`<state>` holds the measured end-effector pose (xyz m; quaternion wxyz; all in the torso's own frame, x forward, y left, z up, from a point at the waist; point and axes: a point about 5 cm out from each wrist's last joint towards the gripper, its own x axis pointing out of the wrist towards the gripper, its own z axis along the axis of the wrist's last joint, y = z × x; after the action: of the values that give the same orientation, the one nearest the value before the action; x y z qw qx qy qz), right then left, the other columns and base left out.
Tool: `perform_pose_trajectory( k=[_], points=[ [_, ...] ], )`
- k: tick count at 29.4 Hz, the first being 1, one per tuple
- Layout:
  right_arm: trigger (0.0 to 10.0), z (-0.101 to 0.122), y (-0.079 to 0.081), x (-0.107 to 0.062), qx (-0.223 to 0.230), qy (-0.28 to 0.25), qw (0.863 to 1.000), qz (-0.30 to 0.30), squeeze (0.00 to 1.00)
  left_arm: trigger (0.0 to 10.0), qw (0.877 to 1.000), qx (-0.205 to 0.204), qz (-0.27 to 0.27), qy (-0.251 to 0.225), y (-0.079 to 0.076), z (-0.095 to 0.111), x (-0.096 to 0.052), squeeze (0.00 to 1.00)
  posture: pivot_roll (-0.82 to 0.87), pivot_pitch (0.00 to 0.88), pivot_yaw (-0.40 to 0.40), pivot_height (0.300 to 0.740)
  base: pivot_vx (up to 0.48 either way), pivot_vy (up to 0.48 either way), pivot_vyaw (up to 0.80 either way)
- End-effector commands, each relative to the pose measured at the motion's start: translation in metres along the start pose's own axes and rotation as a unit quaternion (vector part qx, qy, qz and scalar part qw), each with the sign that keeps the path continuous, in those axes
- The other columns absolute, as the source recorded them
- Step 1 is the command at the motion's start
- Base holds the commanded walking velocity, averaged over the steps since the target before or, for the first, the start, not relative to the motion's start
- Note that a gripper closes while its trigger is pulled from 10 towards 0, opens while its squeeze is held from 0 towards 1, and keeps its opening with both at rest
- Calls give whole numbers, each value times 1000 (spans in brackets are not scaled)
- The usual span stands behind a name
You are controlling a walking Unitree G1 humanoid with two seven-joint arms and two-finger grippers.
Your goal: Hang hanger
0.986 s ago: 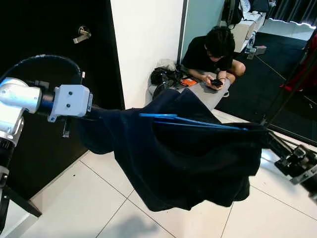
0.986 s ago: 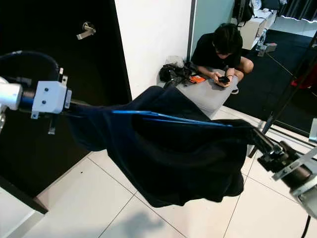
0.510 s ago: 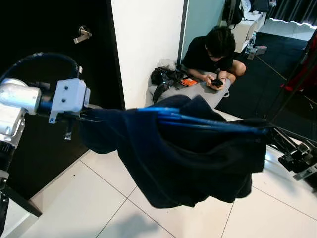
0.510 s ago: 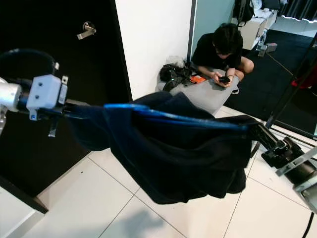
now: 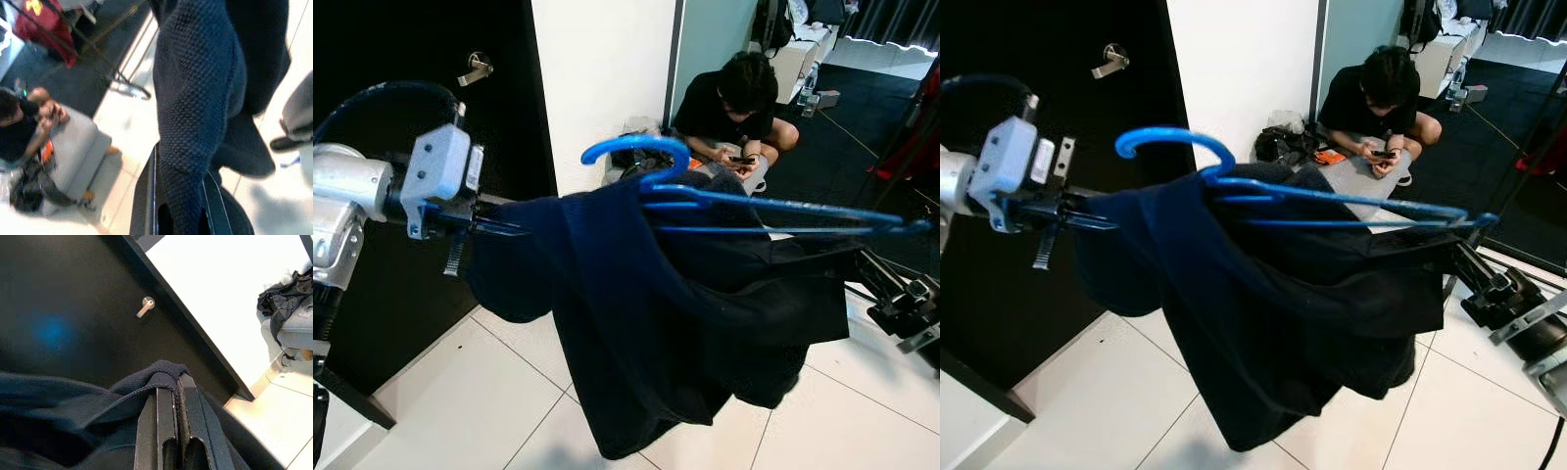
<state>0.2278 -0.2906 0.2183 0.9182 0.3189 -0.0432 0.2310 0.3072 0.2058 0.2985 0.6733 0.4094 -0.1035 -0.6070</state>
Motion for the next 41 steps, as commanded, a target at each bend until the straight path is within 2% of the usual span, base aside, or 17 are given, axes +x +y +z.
perform_pose_trajectory(
  k=[1,12,31,41],
  points=[
    [0,9,3,-2,-7,-21,1000,7,0,10000,999,-3,-12,30,-5,-9,-1,0,38,46,16,740,0,0,0],
    [0,15,9,0,-12,-27,999,23,0,10000,998,-21,-18,64,-11,-16,-3,0,37,46,15,740,0,0,0],
    [0,20,33,11,-27,-15,996,87,0,10000,995,-29,8,94,-11,-27,-5,0,34,33,9,740,0,0,0],
    [0,18,35,8,-28,-3,995,93,0,10000,994,-24,24,106,-9,-28,-7,0,33,36,10,740,0,0,0]
  ],
)
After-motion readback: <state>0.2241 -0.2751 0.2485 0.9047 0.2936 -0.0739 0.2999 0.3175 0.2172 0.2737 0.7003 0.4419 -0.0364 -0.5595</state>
